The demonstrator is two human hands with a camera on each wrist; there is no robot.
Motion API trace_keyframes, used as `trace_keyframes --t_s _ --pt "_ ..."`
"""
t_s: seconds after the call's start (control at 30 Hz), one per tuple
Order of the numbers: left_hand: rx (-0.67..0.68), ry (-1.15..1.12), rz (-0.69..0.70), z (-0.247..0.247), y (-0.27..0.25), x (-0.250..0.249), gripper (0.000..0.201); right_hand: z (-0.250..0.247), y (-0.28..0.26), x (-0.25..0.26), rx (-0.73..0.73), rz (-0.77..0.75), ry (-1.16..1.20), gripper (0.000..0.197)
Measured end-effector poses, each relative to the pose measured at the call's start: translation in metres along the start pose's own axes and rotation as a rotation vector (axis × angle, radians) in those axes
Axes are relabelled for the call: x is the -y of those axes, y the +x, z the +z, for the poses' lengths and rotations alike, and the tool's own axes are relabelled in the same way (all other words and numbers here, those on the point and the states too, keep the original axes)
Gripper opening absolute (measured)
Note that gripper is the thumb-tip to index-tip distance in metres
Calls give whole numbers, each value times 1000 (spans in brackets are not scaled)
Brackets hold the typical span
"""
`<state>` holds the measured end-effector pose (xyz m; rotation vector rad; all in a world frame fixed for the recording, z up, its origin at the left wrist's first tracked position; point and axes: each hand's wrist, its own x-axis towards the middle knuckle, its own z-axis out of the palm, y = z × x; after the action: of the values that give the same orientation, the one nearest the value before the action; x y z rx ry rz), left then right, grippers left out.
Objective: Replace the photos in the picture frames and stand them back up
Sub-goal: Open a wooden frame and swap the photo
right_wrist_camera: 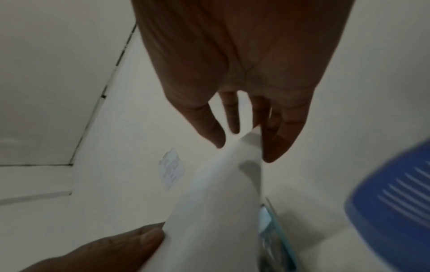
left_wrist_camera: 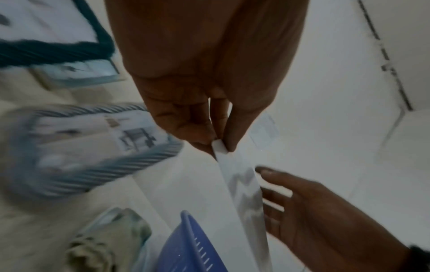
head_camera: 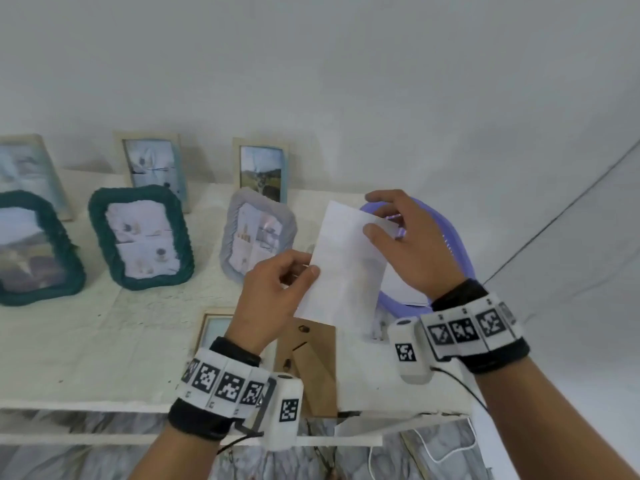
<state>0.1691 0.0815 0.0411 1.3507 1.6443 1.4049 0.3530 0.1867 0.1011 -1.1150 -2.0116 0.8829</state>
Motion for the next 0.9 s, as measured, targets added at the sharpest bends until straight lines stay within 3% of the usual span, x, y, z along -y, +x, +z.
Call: trace_keyframes --t_s 0.07,0.17,0.23,0.33,0.57,0.73,0.9 --pt "-10 -78 -79 -26 -10 13 10 31 -15 -1 -68 130 121 35" --pt "-45 -121 -179 -58 -26 36 8 78 -44 1 42 419 432 26" --pt "-36 -117 -231 -77 -36 52 8 108 -64 3 111 472 499 14" --pt "9 -70 -290 -102 -50 78 6 144 -88 2 102 454 464 10" --pt "-15 320 -226 -146 -84 135 17 179 -119 3 134 481 242 17" --pt "103 288 -128 -149 -102 157 48 195 -125 -9 199 459 -129 24" --pt "94 287 -59 -148 -104 165 51 205 -126 13 218 437 -340 27"
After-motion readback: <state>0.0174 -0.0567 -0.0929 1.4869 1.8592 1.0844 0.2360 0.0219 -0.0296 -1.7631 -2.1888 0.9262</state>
